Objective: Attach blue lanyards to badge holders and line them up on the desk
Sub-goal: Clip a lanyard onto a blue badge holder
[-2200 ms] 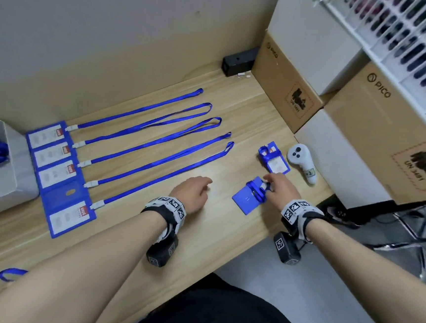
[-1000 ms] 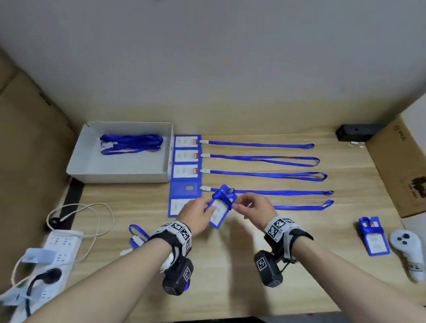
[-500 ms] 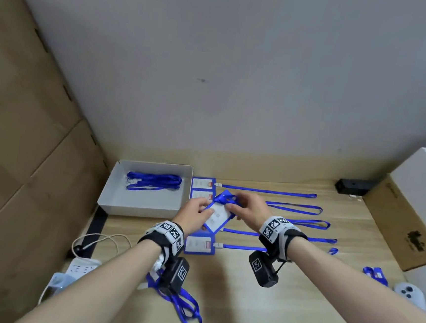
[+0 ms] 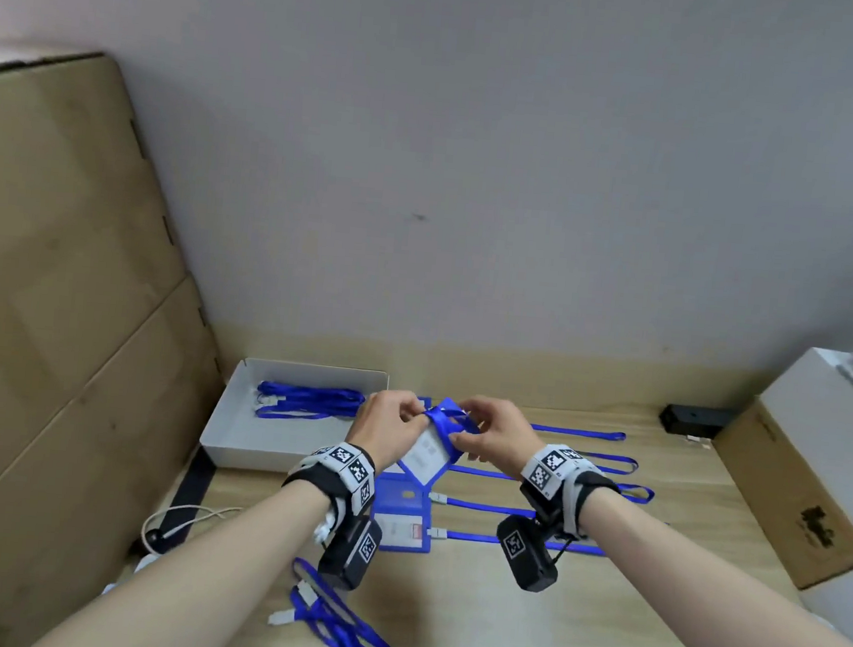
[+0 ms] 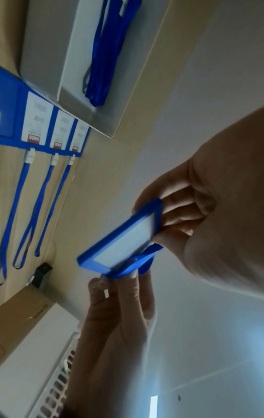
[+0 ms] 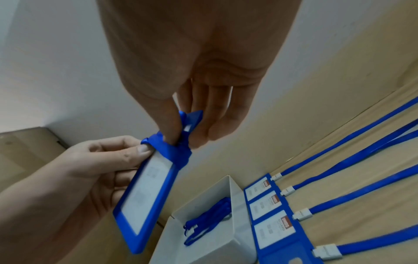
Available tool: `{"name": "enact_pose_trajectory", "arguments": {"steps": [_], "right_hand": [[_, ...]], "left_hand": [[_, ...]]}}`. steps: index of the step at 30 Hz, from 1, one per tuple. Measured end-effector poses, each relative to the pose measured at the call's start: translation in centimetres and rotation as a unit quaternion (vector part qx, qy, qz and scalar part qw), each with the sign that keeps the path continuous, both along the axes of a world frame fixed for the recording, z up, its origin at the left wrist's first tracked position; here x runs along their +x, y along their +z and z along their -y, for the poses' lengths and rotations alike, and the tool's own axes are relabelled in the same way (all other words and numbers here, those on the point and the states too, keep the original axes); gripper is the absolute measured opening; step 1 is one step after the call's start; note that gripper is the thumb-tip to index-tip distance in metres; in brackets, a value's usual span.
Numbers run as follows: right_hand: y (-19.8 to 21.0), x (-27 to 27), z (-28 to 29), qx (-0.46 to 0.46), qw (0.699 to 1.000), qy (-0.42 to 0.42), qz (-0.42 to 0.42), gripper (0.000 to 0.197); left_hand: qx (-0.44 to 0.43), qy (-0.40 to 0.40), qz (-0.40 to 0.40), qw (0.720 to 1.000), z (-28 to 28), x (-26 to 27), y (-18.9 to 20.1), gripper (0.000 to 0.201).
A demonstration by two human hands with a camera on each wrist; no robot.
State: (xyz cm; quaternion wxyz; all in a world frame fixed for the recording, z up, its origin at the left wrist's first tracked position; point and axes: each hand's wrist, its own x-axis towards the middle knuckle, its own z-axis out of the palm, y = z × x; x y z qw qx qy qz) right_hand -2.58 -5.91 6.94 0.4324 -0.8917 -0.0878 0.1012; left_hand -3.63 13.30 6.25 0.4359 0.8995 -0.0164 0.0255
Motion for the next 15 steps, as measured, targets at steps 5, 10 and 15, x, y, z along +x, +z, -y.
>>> {"name": "enact_pose_trajectory", "arguments": {"steps": [5, 10, 15], "right_hand": [[1.6, 0.9, 0.0, 0.069, 0.996, -0.059, -0.011, 0.008], [2.6, 0.9, 0.4, 0.094, 0.993, -0.071, -0.012, 0.006], [2.1, 1.0, 1.0, 0.078, 0.995, -0.057, -0.036, 0.014]], "left_hand": [[-0.012, 0.009, 0.033, 0.999, 0.2, 0.8, 1.2, 0.018], [-0.045, 0.012, 0.024, 0.999, 0.3, 0.9, 1.0, 0.021], [-0.045, -0.068, 0.014, 0.997, -0.1, 0.1, 1.6, 0.02]]}}
